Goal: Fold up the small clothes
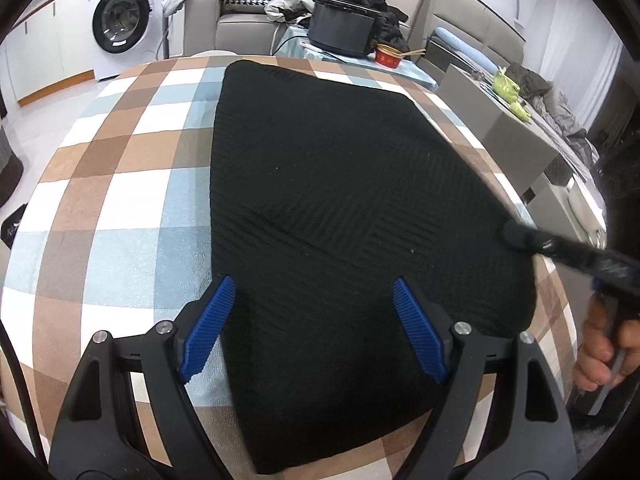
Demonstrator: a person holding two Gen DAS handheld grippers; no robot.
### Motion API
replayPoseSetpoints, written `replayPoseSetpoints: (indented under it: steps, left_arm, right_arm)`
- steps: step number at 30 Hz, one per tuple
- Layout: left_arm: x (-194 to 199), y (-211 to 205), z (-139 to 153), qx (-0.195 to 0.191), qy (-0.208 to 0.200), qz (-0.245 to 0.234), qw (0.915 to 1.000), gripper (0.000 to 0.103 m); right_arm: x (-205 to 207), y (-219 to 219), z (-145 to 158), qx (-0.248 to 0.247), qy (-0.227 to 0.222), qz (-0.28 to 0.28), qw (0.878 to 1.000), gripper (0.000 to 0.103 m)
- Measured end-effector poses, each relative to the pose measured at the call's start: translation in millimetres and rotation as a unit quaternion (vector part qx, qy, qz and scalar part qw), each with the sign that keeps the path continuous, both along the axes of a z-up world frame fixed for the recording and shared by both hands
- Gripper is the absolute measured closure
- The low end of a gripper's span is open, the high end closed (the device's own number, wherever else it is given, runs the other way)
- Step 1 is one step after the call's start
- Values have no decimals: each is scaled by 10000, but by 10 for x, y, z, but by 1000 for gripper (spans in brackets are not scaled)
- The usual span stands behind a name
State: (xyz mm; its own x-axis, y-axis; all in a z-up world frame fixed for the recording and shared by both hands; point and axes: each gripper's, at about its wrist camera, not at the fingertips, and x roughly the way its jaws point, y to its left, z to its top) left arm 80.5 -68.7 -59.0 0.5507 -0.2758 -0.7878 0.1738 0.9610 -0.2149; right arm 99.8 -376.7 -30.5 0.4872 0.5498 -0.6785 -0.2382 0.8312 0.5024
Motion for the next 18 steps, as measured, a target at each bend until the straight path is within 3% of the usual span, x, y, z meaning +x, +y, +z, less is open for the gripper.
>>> replayPoseSetpoints:
  steps: [3,5,7,10,12,14,16,18]
  left_arm:
    - [-20,-62,-1,76,-63,-167,9998,23]
    - [-39,-117,6,160,-75,-266,9995,23]
    - [-81,-160,22,139,-108,-377,9991,23]
    - [-129,-220,-9,147,-107,-559,9983,23]
    - [-137,-270,-72,222,-40,-667,9975,22]
    - [-148,-339,-150,395,23,-733,9965,21]
    - [-161,-387,-213,521,-6,-783,9956,19]
    - [-173,-395,-227,548,-41,-814,9952,19]
  right_arm:
    - [97,-53,-342,-131,605,-140,9980,97]
    - [90,-97,-330,46,634,-111,9979,91]
    - [14,-131,-263,112,639,-15,9979,74]
    - [-185,-170,-211,328,622,328,9970,64]
    - [-298,-145,-244,329,613,520,9962,64]
    - [-370,-82,-258,17,437,562,9975,67]
    - [-367,-29,-248,-282,317,525,9977,94]
    - [-371,-18,-171,-273,216,573,9978,96]
